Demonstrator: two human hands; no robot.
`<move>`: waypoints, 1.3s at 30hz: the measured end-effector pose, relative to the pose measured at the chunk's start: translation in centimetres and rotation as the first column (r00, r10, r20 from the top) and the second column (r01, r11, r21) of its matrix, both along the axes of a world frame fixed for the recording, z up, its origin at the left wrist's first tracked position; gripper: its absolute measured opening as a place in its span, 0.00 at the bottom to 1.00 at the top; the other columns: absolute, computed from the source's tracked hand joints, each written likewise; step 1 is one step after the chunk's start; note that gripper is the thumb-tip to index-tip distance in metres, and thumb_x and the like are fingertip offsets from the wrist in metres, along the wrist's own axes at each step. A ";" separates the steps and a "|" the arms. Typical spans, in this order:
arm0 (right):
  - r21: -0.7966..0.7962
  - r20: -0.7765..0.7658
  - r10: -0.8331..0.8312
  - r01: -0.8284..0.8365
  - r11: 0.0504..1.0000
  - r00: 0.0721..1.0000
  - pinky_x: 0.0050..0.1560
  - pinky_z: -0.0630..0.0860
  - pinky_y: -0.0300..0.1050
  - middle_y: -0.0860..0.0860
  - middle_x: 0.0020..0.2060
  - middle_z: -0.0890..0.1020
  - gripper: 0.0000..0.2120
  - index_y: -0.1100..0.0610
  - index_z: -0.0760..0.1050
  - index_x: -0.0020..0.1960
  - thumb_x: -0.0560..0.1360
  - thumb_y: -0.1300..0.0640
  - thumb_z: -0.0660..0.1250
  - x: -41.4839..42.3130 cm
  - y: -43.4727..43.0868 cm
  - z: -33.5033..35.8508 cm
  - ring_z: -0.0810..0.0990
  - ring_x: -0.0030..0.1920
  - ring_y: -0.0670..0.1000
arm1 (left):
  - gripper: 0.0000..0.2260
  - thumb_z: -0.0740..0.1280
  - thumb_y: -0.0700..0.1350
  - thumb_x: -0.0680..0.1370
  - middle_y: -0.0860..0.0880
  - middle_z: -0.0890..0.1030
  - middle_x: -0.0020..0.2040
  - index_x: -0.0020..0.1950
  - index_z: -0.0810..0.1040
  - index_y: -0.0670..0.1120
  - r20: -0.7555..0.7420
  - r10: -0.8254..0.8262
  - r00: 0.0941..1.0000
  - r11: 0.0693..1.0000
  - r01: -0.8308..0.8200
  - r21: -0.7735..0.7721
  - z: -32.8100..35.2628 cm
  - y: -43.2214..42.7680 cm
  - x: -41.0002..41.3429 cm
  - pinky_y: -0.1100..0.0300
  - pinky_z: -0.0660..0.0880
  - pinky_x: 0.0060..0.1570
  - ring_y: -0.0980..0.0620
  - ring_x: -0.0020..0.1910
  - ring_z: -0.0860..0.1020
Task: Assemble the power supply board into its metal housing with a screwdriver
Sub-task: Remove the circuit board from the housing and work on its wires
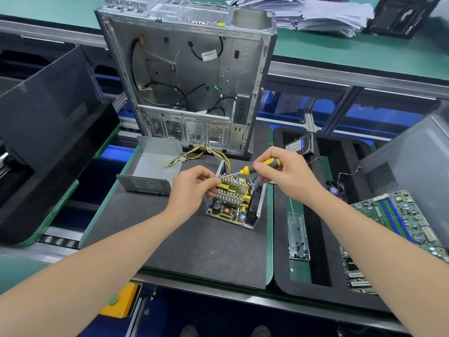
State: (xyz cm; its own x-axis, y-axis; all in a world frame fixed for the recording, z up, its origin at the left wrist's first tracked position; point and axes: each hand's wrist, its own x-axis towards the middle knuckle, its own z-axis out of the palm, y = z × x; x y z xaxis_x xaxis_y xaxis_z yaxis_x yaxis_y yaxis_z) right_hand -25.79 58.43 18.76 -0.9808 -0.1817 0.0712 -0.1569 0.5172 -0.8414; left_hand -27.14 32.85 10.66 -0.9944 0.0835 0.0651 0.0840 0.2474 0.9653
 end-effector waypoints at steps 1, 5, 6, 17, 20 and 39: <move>-0.053 0.028 -0.024 0.025 0.998 0.999 0.45 0.84 0.46 0.51 0.38 0.88 0.06 0.55 0.82 0.50 0.82 0.53 0.70 0.0 -0.3 -0.1 0.87 0.39 0.51 | 0.04 0.75 0.41 0.77 0.48 0.85 0.35 0.44 0.84 0.48 -0.004 0.006 1.000 1.000 -0.006 -0.008 -0.1 0.0 0.1 0.61 0.82 0.38 0.50 0.35 0.86; -0.176 0.121 -0.077 0.097 0.980 0.990 0.42 0.84 0.49 0.57 0.37 0.87 0.13 0.60 0.81 0.50 0.83 0.50 0.68 -0.1 -0.6 -0.8 0.87 0.38 0.58 | 0.03 0.74 0.43 0.78 0.49 0.85 0.36 0.45 0.84 0.49 -0.003 0.028 1.000 1.000 -0.028 -0.002 -0.4 0.2 0.5 0.62 0.82 0.38 0.51 0.36 0.86; -0.182 0.132 -0.077 0.101 0.978 0.988 0.41 0.84 0.48 0.57 0.37 0.87 0.13 0.60 0.81 0.51 0.83 0.50 0.68 -0.1 -0.6 -1.0 0.87 0.38 0.58 | 0.02 0.75 0.43 0.78 0.49 0.85 0.36 0.45 0.84 0.49 0.004 0.032 0.999 0.999 -0.032 0.008 -0.4 0.2 0.5 0.62 0.81 0.37 0.51 0.36 0.85; -0.183 0.135 -0.114 0.138 0.973 0.984 0.36 0.79 0.44 0.58 0.33 0.85 0.10 0.61 0.81 0.47 0.83 0.54 0.69 0.4 0.5 -0.3 0.81 0.32 0.54 | 0.21 0.57 0.61 0.85 0.51 0.86 0.36 0.51 0.87 0.54 -0.002 0.068 0.998 0.996 -0.068 -0.057 0.2 0.2 1.1 0.60 0.76 0.36 0.57 0.29 0.77; -0.136 0.111 -0.129 0.143 0.980 0.985 0.33 0.77 0.40 0.54 0.35 0.87 0.09 0.61 0.80 0.47 0.81 0.56 0.70 0.8 1.0 0.8 0.79 0.30 0.50 | 0.18 0.60 0.61 0.82 0.58 0.85 0.43 0.50 0.86 0.54 -0.267 -0.082 0.960 0.931 -0.022 -0.365 0.0 -0.2 1.1 0.55 0.75 0.47 0.59 0.42 0.78; 0.473 -0.091 0.086 -0.033 0.880 0.992 0.32 0.63 0.31 0.48 0.27 0.77 0.07 0.56 0.75 0.44 0.78 0.56 0.70 3.1 -2.1 -1.1 0.72 0.28 0.46 | 0.33 0.78 0.65 0.66 0.51 0.81 0.53 0.60 0.68 0.51 -0.359 -0.737 0.573 0.359 -0.119 -0.926 -4.3 2.8 -0.1 0.48 0.67 0.67 0.48 0.52 0.82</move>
State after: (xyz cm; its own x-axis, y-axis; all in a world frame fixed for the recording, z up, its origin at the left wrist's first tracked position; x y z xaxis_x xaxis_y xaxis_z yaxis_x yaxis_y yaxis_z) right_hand -22.67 56.33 17.61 -0.9584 -0.2778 0.0658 -0.2746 0.8342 -0.4783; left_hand -27.26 35.70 6.36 -0.5272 0.7997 0.2874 0.8011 0.5805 -0.1456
